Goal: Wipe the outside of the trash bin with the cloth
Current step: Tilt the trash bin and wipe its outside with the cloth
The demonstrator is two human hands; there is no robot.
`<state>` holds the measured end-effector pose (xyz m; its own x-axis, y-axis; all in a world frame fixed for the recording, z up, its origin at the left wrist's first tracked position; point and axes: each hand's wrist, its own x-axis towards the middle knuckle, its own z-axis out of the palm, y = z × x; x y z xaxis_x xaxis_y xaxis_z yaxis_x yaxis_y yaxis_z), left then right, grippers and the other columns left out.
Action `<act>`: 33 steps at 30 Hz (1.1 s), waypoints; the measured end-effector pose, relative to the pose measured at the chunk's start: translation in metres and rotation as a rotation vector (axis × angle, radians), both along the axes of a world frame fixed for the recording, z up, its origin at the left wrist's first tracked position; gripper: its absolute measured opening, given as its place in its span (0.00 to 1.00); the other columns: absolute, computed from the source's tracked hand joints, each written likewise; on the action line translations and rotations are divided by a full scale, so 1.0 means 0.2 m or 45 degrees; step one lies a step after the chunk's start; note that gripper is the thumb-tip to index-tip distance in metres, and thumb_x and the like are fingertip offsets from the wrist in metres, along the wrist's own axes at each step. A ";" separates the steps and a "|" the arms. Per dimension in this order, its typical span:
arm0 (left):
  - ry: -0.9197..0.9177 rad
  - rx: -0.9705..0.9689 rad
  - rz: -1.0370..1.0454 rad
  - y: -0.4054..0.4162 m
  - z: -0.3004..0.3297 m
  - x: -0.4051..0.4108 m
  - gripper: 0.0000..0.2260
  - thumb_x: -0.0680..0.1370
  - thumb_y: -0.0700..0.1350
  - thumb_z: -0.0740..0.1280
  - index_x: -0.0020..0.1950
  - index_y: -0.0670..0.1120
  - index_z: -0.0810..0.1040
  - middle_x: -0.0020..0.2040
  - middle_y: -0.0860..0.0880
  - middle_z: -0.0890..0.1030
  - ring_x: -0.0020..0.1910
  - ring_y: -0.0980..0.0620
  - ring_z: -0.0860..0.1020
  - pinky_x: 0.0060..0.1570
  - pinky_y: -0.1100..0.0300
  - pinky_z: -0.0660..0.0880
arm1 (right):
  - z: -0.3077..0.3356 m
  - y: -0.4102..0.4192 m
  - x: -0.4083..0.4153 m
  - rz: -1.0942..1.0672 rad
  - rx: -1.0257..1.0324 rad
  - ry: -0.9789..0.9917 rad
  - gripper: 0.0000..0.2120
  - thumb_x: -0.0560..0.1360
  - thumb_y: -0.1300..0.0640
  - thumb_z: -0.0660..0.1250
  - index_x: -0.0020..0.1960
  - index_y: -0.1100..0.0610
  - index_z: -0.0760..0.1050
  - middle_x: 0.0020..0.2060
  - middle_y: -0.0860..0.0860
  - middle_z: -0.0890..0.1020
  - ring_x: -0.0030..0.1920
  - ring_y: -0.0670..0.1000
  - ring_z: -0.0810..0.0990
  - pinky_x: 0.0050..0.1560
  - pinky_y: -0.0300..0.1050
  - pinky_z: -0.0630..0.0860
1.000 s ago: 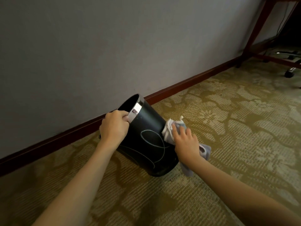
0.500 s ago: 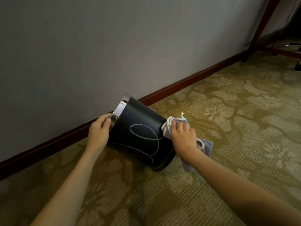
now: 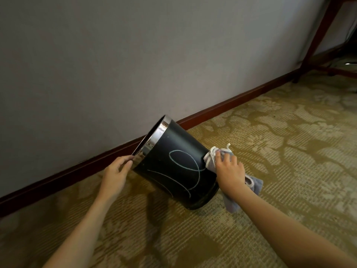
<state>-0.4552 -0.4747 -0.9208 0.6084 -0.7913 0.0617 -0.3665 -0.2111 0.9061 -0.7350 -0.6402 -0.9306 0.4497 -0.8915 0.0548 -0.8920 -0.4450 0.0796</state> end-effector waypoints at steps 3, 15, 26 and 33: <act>-0.035 -0.028 -0.021 -0.02 0.01 -0.03 0.11 0.80 0.44 0.61 0.54 0.61 0.75 0.52 0.59 0.79 0.54 0.61 0.77 0.54 0.57 0.75 | -0.01 0.00 -0.02 0.002 0.015 -0.006 0.30 0.77 0.59 0.60 0.76 0.59 0.52 0.66 0.59 0.70 0.63 0.60 0.70 0.55 0.52 0.73; -0.103 -0.081 -0.034 -0.08 -0.01 -0.08 0.08 0.79 0.48 0.62 0.53 0.61 0.76 0.51 0.57 0.80 0.53 0.59 0.77 0.49 0.61 0.74 | -0.05 -0.04 -0.08 -0.014 0.035 -0.035 0.32 0.77 0.58 0.62 0.76 0.58 0.50 0.67 0.59 0.69 0.63 0.61 0.70 0.55 0.52 0.73; -0.244 -0.177 -0.055 -0.10 0.00 -0.14 0.11 0.79 0.46 0.62 0.60 0.50 0.78 0.51 0.56 0.80 0.52 0.60 0.78 0.49 0.63 0.75 | 0.14 -0.05 -0.09 0.125 0.160 -0.329 0.31 0.74 0.59 0.62 0.75 0.49 0.56 0.68 0.57 0.68 0.60 0.61 0.70 0.50 0.52 0.72; -0.362 -0.270 -0.041 -0.15 0.02 -0.18 0.11 0.78 0.41 0.65 0.59 0.45 0.79 0.47 0.57 0.81 0.49 0.62 0.78 0.48 0.72 0.74 | 0.28 0.01 0.13 0.457 -0.174 -0.462 0.34 0.69 0.61 0.66 0.73 0.49 0.63 0.62 0.55 0.73 0.49 0.58 0.72 0.40 0.50 0.72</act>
